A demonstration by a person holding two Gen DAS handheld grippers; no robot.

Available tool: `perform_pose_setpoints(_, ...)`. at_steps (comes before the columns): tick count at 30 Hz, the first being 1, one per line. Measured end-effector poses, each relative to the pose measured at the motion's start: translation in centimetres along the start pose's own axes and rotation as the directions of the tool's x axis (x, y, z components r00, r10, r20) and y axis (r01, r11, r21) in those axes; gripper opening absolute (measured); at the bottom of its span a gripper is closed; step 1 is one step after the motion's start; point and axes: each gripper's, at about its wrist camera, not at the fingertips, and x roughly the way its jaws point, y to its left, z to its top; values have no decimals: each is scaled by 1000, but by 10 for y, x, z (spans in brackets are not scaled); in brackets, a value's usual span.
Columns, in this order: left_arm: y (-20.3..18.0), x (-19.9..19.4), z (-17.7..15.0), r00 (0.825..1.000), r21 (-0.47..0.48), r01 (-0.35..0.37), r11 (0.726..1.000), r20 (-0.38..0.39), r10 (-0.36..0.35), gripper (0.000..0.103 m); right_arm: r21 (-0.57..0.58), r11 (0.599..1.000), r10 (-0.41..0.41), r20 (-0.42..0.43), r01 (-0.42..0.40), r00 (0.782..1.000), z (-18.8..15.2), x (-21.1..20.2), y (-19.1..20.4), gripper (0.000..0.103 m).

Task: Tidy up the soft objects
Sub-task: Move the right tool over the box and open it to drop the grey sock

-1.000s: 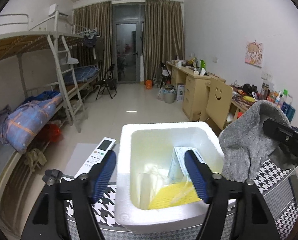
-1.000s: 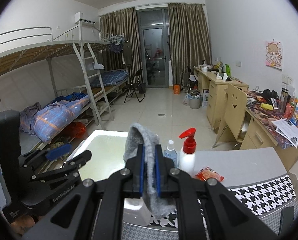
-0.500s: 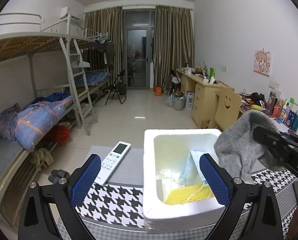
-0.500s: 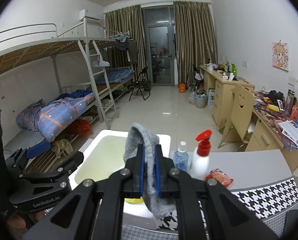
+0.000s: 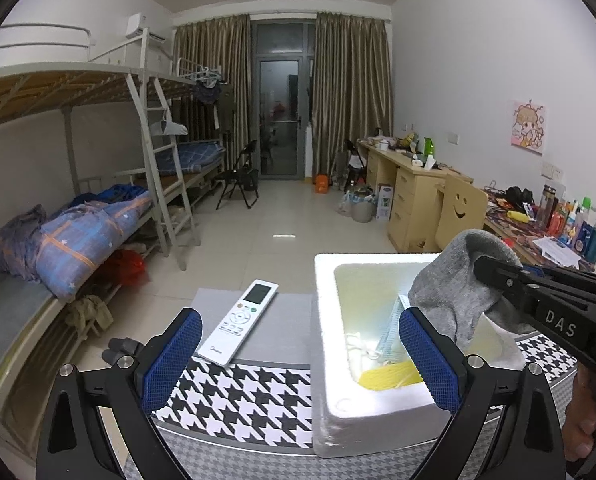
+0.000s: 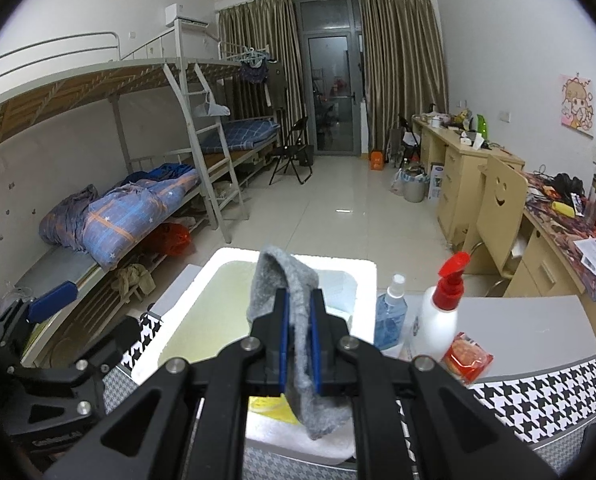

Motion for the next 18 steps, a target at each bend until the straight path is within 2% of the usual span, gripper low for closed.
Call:
perform_pose_setpoints(10, 8, -1, -2, 1000, -4, -8, 1000, -5, 8, 99, -46, 999, -15, -30, 13, 999, 2, 15, 11, 14)
perform_pose_setpoints(12, 9, -1, -2, 1000, -4, -6, 1000, -6, 6, 99, -80, 996, -29, -50, 25, 998, -1, 21, 16, 26)
perform_pose_setpoints(15, 10, -1, -2, 1000, -4, -6, 1000, -4, 6, 99, -89, 995, -41, -57, 36, 998, -4, 22, 17, 65)
perform_pose_setpoints(16, 10, -1, -2, 1000, -6, -6, 1000, -3, 6, 99, -96, 995, -41, -61, 35, 997, -5, 22, 18, 69)
perform_pose_setpoints(18, 10, -1, -2, 1000, -5, -2, 1000, -7, 2, 99, -99, 995, -36, -57, 30, 998, -6, 18, 18, 71)
